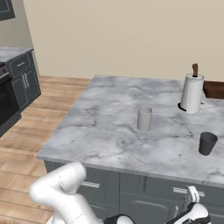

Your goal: Take the tongs from the drawer on the right and place them on the dining counter next to the tray containing the kebab skewer.

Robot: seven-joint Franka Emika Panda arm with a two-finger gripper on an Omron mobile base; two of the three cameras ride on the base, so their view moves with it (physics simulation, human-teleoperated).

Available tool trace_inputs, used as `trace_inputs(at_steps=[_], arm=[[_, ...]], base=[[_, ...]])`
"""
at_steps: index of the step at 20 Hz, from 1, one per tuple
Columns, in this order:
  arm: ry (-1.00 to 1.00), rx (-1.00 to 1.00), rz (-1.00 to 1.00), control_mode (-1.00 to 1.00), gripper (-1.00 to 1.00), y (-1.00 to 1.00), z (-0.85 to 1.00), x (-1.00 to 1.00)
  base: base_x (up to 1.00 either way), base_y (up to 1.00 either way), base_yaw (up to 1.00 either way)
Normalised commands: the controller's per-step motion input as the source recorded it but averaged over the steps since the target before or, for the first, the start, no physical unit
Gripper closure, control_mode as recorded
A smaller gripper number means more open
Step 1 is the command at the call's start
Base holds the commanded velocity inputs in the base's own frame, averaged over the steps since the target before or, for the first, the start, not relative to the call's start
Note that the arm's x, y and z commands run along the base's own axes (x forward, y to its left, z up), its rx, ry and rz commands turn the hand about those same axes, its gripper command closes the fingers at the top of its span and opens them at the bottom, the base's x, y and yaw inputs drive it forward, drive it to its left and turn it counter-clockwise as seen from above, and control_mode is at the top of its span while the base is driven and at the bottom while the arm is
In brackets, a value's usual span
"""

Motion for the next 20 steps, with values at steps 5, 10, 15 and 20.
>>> trace_inputs(at_steps=[5,10,15,20], arm=[[-0.07,0.0,-0.05,-1.0,1.0,0.09,-0.17,0.17],[0.0,0.0,0.0,-1.0,1.0,0.0,0.0,0.0],[0.0,0.0,0.0,-1.0,1.0,0.0,0.0,-0.02],[0.0,0.0,0.0,-1.0,1.0,-0.23,-0.13,-0.52]], base=[[0.0,0.0,0.0],[0.0,0.0,0.0],[0.0,0.0,0.0],[0.0,0.0,0.0]])
